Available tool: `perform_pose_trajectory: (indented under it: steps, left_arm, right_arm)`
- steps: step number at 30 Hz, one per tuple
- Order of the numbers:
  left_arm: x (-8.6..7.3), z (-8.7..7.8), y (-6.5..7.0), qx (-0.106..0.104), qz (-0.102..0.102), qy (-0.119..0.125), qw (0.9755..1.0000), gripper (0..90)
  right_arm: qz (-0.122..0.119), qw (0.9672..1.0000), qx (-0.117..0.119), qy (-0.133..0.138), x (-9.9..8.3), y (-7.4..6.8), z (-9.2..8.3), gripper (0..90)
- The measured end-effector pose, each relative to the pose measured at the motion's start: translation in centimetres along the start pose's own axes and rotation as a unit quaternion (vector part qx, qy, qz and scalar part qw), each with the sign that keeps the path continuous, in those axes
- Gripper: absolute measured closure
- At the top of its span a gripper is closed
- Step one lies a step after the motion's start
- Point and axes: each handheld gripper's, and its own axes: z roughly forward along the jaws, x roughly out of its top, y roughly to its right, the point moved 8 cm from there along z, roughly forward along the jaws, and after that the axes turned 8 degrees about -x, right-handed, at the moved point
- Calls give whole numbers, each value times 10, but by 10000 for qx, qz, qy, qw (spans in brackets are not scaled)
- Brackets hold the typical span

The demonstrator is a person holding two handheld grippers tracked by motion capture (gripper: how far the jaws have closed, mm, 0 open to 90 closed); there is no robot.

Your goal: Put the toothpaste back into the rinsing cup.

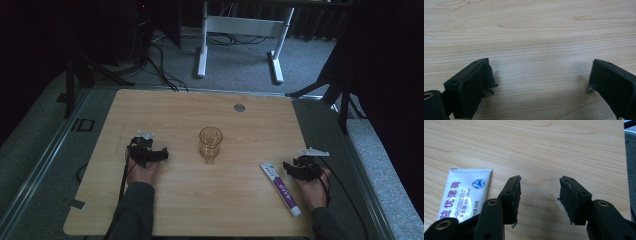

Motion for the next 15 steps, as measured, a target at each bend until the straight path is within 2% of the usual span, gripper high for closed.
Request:
perform_pose_trajectory:
  steps: [2, 6, 15]
  left_arm:
    - [0, 0, 0, -1, 0, 0, 10000, 40]
    - [0, 0, 0, 0, 0, 0, 10000, 40]
    - [0, 0, 0, 0, -1, 1, 10000, 40]
  right_arm:
    - [29, 10000, 13, 21, -1, -1, -2, 504]
    - [-74, 10000, 11, -52, -3, -3, -3, 502]
    - [-128, 9998, -45, -134, -3, 0, -15, 502]
